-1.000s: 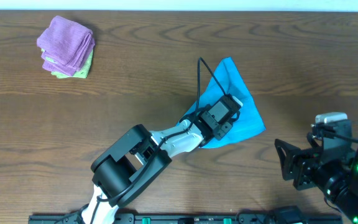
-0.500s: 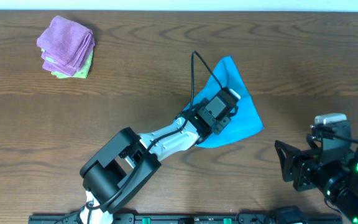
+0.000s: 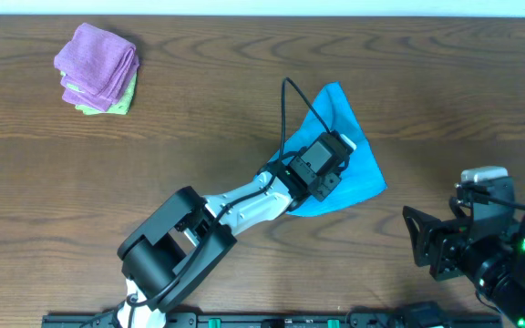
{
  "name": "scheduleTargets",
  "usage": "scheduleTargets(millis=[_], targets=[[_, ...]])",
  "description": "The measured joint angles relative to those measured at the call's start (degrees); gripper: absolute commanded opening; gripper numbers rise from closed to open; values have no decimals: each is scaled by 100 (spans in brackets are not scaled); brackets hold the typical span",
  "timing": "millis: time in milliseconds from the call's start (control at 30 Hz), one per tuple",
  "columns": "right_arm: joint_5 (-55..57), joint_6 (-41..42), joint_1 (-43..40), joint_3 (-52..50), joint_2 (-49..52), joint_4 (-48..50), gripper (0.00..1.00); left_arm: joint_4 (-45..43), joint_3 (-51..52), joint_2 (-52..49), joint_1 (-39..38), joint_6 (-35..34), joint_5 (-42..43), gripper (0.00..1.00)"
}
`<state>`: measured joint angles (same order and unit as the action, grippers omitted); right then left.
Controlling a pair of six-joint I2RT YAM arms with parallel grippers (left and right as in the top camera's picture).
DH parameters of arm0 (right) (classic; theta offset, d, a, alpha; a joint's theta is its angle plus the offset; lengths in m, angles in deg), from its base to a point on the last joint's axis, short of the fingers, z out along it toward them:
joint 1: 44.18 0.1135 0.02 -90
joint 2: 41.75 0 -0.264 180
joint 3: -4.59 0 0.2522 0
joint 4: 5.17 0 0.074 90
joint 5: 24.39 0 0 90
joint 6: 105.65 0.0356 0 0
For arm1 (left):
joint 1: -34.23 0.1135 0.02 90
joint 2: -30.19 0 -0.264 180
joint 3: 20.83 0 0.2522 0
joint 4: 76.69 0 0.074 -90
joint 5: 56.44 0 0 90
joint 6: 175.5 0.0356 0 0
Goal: Fold the cloth
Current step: 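Grasp the folded-over top corner of the cloth with the left gripper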
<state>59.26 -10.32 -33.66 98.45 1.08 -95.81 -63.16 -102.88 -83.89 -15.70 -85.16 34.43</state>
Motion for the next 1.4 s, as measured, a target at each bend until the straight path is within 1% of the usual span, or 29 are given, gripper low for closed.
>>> scheduleTargets(millis=[133, 233, 267, 333, 400, 533, 733, 867, 1233, 1300, 1400], targets=[[2, 0, 0, 0, 0, -2, 70, -39, 0, -105, 0, 15, 24, 35], [0, 0, 0, 0, 0, -2, 70, -162, 0, -114, 0, 15, 26, 29], [0, 0, 0, 0, 0, -2, 70, -179, 0, -114, 0, 31, 24, 29], [0, 0, 0, 0, 0, -2, 70, -166, 0, -114, 0, 59, 26, 33], [0, -2, 0, 0, 0, -2, 70, -149, 0, -114, 0, 83, 28, 34], [0, 0, 0, 0, 0, -2, 70, 24, 0, -114, 0, 85, 28, 33], [0, 0, 0, 0, 0, -2, 70, 39, 0, -149, 0, 98, 26, 32], [0, 0, 0, 0, 0, 0, 70, 26, 0, -192, 0, 101, 28, 29], [0, 0, 0, 0, 0, -2, 70, -160, 0, -306, 0, 101, 26, 28], [0, 0, 0, 0, 0, -2, 70, -175, 0, -306, 0, 101, 26, 26], [2, 0, 0, 0, 0, -2, 70, -175, 0, -304, 0, 94, 26, 18]])
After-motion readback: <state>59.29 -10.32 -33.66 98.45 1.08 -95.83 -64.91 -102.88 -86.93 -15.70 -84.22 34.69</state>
